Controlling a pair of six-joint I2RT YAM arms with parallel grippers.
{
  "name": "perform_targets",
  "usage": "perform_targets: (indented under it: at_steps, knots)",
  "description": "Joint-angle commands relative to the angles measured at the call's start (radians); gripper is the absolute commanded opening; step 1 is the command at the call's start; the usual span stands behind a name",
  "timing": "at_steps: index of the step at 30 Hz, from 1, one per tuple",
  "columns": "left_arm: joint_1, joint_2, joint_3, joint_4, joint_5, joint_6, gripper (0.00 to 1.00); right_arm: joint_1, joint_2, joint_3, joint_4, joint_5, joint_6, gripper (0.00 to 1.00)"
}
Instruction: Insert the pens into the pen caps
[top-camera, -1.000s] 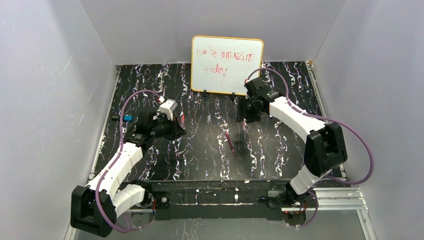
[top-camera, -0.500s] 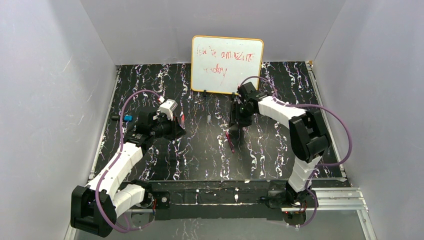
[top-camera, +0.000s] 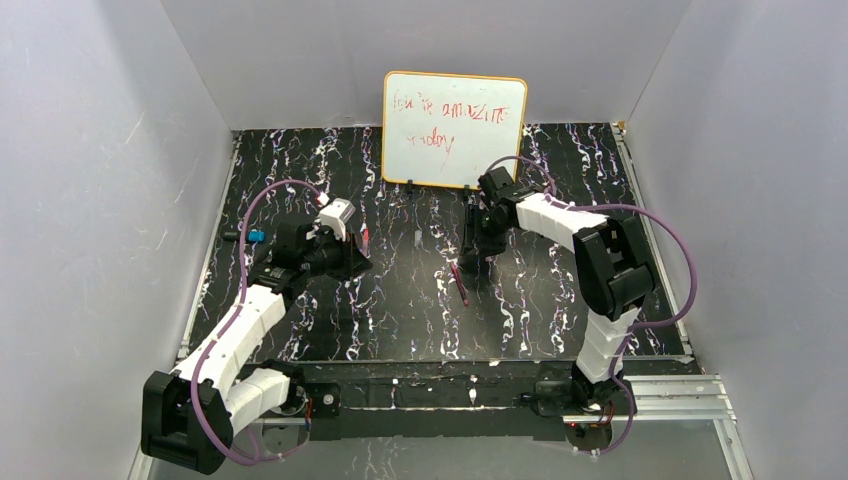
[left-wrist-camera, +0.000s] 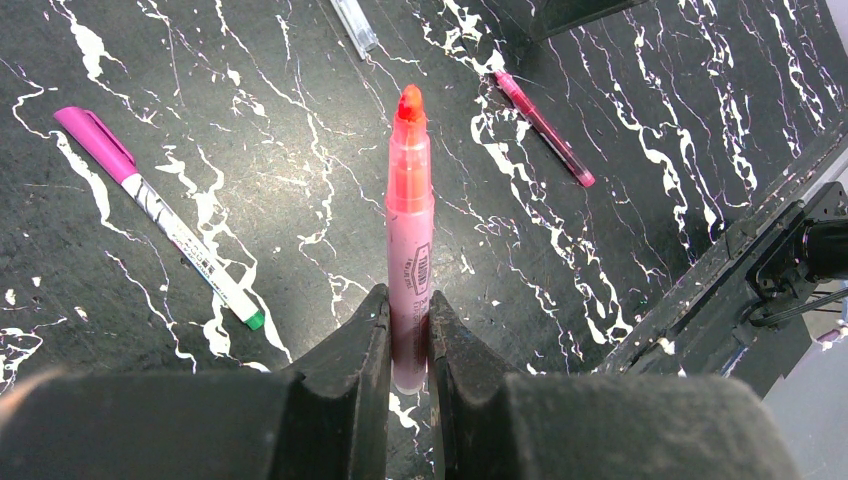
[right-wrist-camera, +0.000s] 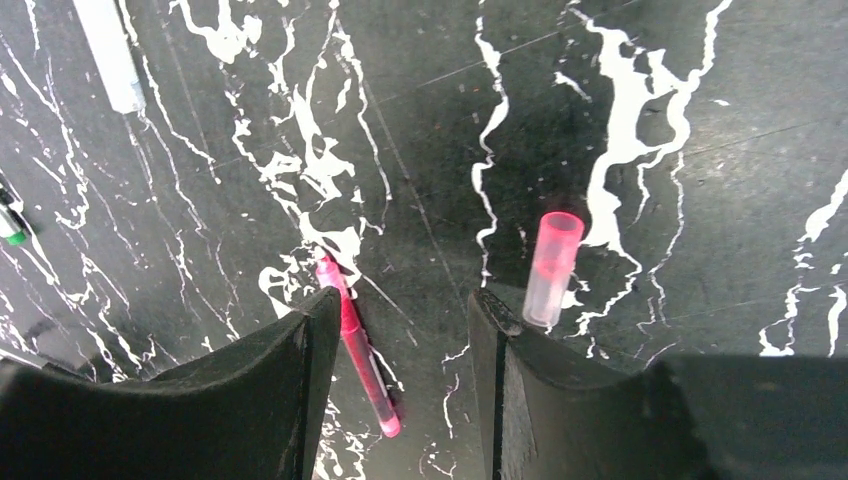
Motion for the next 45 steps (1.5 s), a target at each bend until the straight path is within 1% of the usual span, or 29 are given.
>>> perform_targets:
  at_steps: [1, 9, 19, 25, 28, 31, 33, 35, 39, 45]
  knots:
    - [0.001, -0.002, 0.031, -0.019, 0.008, 0.008, 0.0, -0.026, 0.018, -0.015, 0.021, 0.015, 0.0, 0.57]
    - [0.0, 0.003, 0.03, -0.019, 0.009, 0.009, 0.0, -0.064, 0.033, -0.037, 0.041, 0.014, -0.01, 0.57]
    - [0.001, 0.006, 0.031, -0.021, 0.01, 0.008, 0.0, -0.109, 0.013, -0.057, 0.035, 0.023, -0.033, 0.57]
    - [0.001, 0.007, 0.031, -0.02, 0.011, 0.008, 0.0, -0.128, -0.019, -0.08, 0.027, 0.033, -0.039, 0.58]
    - [0.001, 0.007, 0.031, -0.022, 0.012, 0.008, 0.0, -0.137, -0.071, -0.105, 0.054, 0.056, -0.028, 0.58]
    - [0.001, 0.008, 0.032, -0.021, 0.013, 0.008, 0.0, -0.17, -0.134, -0.122, 0.065, 0.12, -0.001, 0.6]
    - [0.001, 0.01, 0.032, -0.02, 0.015, 0.008, 0.0, -0.211, -0.166, -0.13, 0.062, 0.19, 0.022, 0.6]
    - [0.001, 0.01, 0.033, -0.019, 0.017, 0.009, 0.0, -0.256, -0.186, -0.149, 0.066, 0.214, 0.027, 0.61]
    - [0.001, 0.009, 0.032, -0.017, 0.019, 0.008, 0.0, -0.312, -0.202, -0.178, 0.087, 0.224, 0.025, 0.6]
    - [0.001, 0.011, 0.033, -0.016, 0.02, 0.008, 0.0, -0.319, -0.143, -0.186, 0.101, 0.171, 0.033, 0.6]
